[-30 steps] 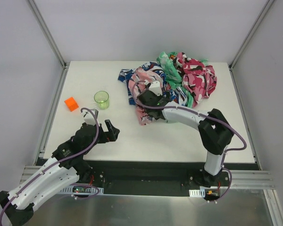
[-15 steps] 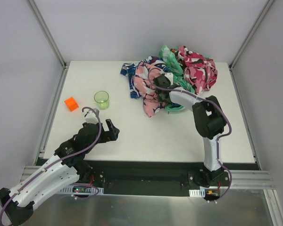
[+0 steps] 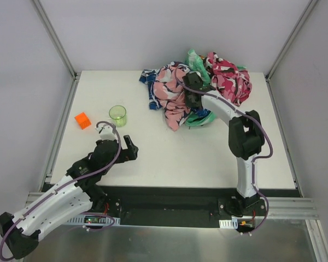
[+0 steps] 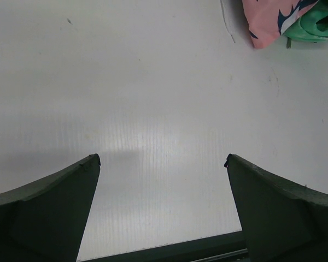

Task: Pick out a specific cloth from the pile

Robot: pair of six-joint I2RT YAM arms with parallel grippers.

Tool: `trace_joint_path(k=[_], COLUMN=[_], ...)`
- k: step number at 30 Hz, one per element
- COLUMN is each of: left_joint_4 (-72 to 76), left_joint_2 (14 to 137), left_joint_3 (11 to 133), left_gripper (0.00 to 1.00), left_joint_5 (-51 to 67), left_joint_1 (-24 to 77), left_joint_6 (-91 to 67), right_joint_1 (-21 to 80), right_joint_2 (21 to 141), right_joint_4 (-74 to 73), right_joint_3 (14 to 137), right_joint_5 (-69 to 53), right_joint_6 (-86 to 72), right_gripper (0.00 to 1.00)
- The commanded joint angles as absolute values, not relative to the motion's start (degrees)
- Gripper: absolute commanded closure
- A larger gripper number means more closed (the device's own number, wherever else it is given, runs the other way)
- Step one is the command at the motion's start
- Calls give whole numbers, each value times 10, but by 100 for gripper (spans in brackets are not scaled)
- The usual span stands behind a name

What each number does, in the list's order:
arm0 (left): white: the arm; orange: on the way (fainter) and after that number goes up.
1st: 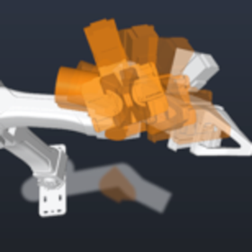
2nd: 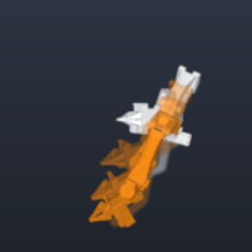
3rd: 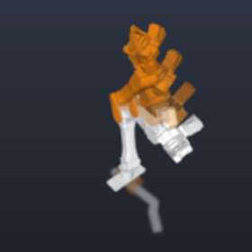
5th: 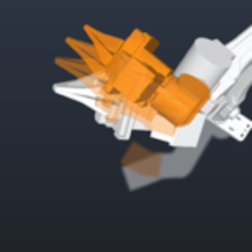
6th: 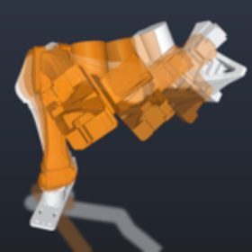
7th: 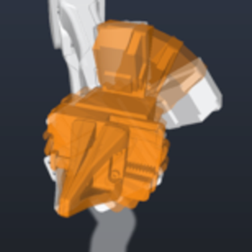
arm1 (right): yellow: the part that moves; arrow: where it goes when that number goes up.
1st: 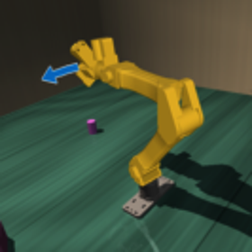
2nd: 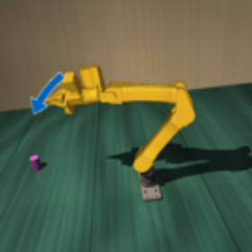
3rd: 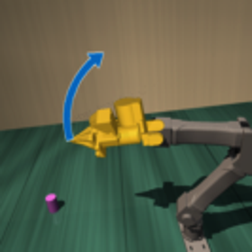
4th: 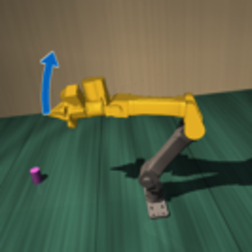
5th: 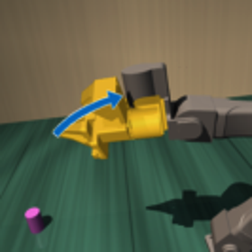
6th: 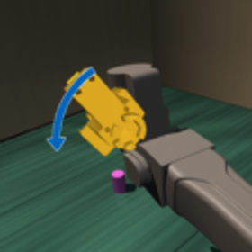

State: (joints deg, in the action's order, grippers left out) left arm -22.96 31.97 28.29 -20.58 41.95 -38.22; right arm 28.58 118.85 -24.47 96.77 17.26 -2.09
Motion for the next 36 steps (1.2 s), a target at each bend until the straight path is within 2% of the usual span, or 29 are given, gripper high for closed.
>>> trace_joint_path(k=[1, 6, 12, 15, 19, 24, 28, 32, 36], left_joint_4=[-165, -97, 17, 21, 25, 39, 39, 31, -26], left_joint_2=[373, 492, 689, 799, 932, 1068, 1169, 1241, 1302], left_joint_3=[317, 372, 464, 547, 665, 786, 874, 941, 1009], left_gripper=[1, 1, 1, 1, 1, 1, 1, 1, 1], left_joint_5=[-221, -213, -61, -33, 24, 86, 137, 120, 49], left_joint_1=[421, 412, 326, 313, 314, 314, 322, 342, 354], left_joint_6=[-367, -339, -322, -312, -311, -323, -347, -367, -395], right_joint_1=[271, 233, 190, 178, 156, 128, 111, 99, 93], right_joint_2=[1118, 1140, 1220, 1253, 1285, 1375, 1407, 1423, 1428], right_joint_4=[-168, -189, -235, -222, -143, -99, -58, -45, -44], right_joint_3=[1086, 1173, 1338, 1393, 1375, 1451, 1448, 1433, 1418], right_joint_5=[187, 171, 94, 108, 110, 118, 119, 110, 103], right_joint_6=[42, 47, 22, 26, 8, -34, -61, -83, -85], right_gripper=[99, 99, 99, 100, 100, 100, 100, 100, 100])
